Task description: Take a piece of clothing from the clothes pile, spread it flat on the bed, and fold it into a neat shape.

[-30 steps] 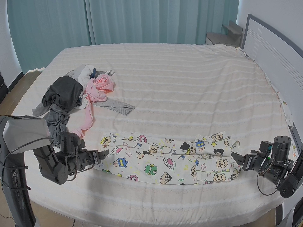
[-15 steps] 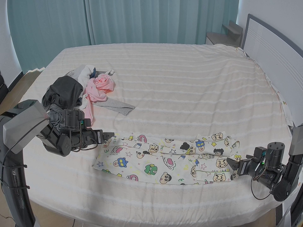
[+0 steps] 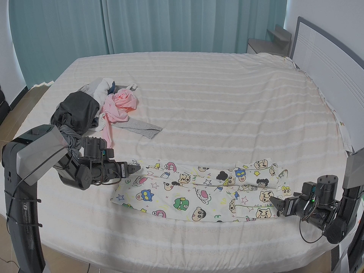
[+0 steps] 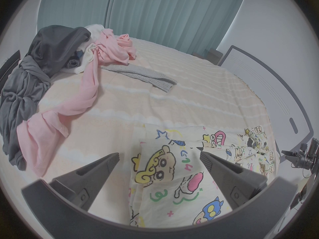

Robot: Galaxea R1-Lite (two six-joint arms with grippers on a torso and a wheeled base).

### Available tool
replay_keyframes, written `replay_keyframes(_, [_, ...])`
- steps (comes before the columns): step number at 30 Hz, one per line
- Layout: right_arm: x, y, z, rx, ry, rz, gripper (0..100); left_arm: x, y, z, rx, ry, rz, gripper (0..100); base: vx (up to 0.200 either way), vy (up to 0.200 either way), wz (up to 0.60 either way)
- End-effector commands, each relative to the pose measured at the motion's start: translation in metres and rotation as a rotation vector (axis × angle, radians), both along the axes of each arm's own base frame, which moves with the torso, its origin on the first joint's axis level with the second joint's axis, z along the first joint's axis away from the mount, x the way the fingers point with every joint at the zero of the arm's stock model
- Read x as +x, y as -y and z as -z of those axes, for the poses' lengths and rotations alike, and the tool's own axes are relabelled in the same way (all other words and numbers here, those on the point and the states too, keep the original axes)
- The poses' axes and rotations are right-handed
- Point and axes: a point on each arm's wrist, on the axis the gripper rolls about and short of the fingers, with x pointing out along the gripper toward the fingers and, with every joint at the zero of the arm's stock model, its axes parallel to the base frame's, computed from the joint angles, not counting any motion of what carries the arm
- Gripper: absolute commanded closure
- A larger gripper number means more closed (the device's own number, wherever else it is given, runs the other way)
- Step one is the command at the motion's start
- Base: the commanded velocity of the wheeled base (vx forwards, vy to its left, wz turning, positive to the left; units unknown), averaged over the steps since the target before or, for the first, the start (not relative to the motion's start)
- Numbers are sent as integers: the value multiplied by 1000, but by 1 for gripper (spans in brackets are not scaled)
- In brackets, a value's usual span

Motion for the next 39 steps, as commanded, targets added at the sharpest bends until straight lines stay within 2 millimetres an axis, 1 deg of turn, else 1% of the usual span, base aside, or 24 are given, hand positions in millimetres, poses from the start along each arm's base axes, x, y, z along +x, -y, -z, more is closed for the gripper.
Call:
replay_keyframes(1, [-3,0,3,-5,-19,-4,0,4,2,11,1,-17,3,0,0,0,0])
replay_keyframes(14, [-7,-4,4,-8,-33,-27,0,15,10,25,0,-17,17,0,0,0,0])
replay_keyframes(21, [-9,-4,4,-8,-40,-27,0,19,20,29,-1,-15,38,0,0,0,0])
replay_keyframes(27, [-9,-4,5,-10,-46,-27,0,19,25,34,0,-21,47,0,0,0,0])
replay_keyframes(36, [-11,-4,6,-12,-54,-27,0,18,32,34,-2,-22,59,0,0,0,0])
replay_keyframes(37, [-11,-4,6,-12,-54,-27,0,18,32,34,-2,-22,59,100,0,0,0])
replay_keyframes(39, [-11,-4,6,-12,-55,-27,0,17,32,34,-2,-24,60,100,0,0,0])
